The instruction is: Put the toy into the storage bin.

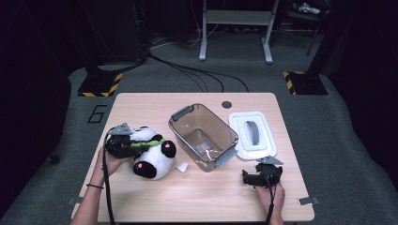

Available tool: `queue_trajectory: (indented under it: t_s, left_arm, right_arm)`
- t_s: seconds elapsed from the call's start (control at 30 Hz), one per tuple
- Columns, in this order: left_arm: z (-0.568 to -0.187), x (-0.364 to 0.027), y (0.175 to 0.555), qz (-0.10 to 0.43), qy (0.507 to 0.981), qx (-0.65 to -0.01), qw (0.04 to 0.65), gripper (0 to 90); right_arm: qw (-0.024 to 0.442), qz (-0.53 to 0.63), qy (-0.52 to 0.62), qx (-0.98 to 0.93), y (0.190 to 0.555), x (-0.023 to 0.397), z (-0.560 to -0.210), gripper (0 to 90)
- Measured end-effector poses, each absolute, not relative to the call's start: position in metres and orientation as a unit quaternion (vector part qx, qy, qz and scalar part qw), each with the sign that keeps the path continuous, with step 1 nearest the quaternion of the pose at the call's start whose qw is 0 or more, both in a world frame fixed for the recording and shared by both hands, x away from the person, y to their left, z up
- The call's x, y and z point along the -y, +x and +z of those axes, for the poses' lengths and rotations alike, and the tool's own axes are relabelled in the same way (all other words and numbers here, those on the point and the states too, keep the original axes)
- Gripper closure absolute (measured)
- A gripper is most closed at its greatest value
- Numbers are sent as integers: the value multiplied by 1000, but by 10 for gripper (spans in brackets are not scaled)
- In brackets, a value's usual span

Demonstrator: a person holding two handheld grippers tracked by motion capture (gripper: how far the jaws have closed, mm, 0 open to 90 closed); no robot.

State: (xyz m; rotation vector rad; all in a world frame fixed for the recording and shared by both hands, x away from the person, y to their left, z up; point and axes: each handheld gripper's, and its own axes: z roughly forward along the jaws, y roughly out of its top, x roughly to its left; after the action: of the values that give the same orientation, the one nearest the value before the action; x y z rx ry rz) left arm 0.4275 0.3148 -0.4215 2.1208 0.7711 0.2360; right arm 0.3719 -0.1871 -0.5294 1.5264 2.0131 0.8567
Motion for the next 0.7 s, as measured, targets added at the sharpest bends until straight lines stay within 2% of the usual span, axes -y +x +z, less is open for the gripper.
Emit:
queue_trajectory:
  t_s: [0.7]
  left_arm:
    - [-352, -322, 405, 118, 844, -248, 461, 742]
  right_arm:
    - [235, 312, 557, -733, 372, 187, -529, 0]
